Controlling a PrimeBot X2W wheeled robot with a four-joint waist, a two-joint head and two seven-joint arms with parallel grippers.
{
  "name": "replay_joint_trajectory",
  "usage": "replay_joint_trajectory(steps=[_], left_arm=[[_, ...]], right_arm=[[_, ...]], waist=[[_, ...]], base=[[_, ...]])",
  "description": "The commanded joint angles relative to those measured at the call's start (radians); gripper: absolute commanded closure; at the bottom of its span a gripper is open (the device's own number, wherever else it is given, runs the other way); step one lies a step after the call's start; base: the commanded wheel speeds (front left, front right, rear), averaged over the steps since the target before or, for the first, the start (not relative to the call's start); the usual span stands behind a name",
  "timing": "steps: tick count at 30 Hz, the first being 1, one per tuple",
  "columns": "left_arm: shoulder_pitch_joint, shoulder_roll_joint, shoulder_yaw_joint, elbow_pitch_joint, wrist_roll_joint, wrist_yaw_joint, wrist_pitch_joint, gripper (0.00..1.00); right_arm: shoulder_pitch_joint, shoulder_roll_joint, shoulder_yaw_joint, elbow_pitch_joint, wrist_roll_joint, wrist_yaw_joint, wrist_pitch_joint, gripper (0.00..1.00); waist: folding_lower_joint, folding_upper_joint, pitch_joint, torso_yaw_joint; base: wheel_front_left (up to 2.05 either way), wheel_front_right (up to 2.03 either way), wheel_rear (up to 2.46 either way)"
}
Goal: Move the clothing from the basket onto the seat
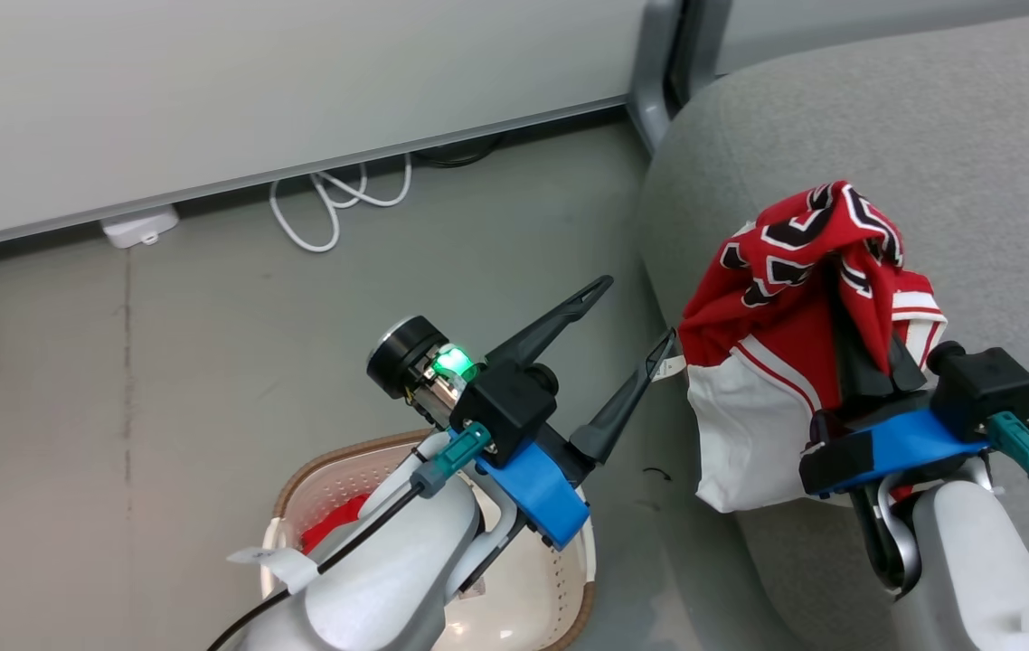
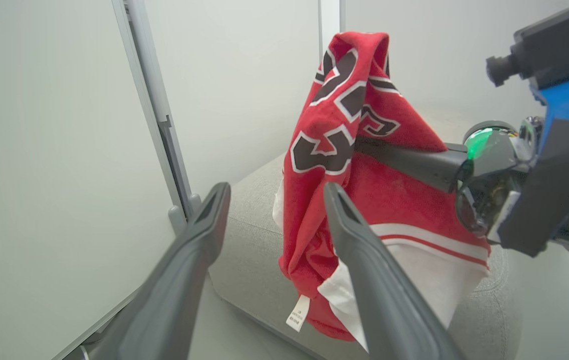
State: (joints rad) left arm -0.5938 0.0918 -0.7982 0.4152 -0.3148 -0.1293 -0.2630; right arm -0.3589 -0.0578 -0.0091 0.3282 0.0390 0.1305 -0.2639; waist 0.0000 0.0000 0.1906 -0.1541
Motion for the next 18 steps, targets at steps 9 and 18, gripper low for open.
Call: replay_joint_trajectory(steps=[9, 18], left_arm=[[0.022, 0.008, -0.039, 0.004, 0.003, -0.002, -0.003, 0.00], [-0.004, 0.006, -0.090, 0.013, -0.006, -0.002, -0.003, 0.00]], right_arm=[[0.044, 0.004, -0.042, -0.029, 0.000, 0.000, -0.001, 1.00], [0.066, 0.007, -0.075, -0.047, 0.011, 0.000, -0.001, 1.00]], waist=[[0.0000, 0.0000, 0.000, -0.102], [0.0000, 0.0000, 0.014, -0.163]], base=[[0.00, 0.00, 0.00], [0.00, 0.00, 0.00]])
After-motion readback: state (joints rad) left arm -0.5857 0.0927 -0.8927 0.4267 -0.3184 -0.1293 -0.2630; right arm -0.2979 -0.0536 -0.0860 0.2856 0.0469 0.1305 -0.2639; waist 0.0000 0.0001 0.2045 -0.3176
